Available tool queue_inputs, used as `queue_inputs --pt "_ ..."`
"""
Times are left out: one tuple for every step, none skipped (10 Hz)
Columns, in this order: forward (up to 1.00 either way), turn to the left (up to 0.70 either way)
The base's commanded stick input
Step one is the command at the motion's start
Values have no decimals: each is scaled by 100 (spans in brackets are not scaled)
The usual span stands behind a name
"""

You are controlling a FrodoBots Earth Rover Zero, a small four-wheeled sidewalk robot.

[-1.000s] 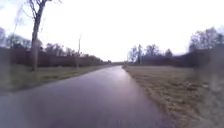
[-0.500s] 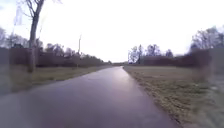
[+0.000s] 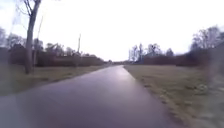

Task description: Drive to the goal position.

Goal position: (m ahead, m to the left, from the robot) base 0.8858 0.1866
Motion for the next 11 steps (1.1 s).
queue_inputs --pt "100 0" --pt "100 0" --pt "100 0" --pt "100 0" --pt "100 -8" --pt "100 -32" --pt "100 -40" --pt "100 -37" --pt "100 0" --pt "100 0" --pt "100 0"
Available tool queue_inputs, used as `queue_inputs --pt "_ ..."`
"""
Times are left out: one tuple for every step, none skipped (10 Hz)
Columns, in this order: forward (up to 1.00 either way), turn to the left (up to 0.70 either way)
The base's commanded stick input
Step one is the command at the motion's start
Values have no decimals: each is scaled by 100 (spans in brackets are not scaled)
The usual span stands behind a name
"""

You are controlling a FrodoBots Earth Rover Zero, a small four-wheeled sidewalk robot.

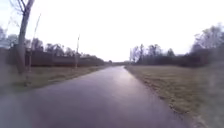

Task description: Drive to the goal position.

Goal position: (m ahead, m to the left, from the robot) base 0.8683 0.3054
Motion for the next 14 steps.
queue_inputs --pt "100 0" --pt "100 0" --pt "100 0" --pt "100 0" --pt "100 0" --pt "100 0" --pt "100 0" --pt "100 0" --pt "100 0" --pt "100 0" --pt "100 0" --pt "100 0" --pt "100 0" --pt "100 0"
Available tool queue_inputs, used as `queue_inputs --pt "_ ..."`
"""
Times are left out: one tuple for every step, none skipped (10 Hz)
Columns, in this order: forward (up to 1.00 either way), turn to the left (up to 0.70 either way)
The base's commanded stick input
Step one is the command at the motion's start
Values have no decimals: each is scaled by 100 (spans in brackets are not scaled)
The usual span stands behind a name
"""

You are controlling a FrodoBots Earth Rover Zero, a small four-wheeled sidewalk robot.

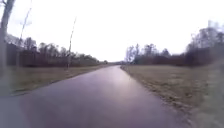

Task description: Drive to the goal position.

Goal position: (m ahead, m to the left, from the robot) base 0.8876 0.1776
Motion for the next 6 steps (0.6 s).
queue_inputs --pt "100 0" --pt "100 0" --pt "100 0" --pt "100 0" --pt "100 0" --pt "100 0"
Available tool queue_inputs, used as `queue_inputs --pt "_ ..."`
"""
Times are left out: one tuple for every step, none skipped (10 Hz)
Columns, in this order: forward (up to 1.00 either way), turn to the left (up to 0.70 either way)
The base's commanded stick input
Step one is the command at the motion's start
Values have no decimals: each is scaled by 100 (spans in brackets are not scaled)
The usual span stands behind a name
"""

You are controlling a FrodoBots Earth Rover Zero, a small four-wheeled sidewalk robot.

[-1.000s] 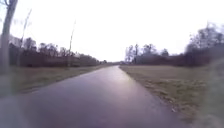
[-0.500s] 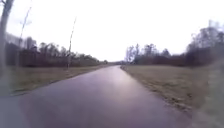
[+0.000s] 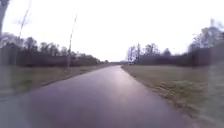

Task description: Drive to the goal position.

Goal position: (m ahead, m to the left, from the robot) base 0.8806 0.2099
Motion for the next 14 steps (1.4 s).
queue_inputs --pt "100 0" --pt "100 0" --pt "100 0" --pt "100 0" --pt "100 0" --pt "100 0" --pt "100 0" --pt "100 -7" --pt "100 -27" --pt "100 -40" --pt "100 -40" --pt "100 -40" --pt "100 -40" --pt "100 -40"
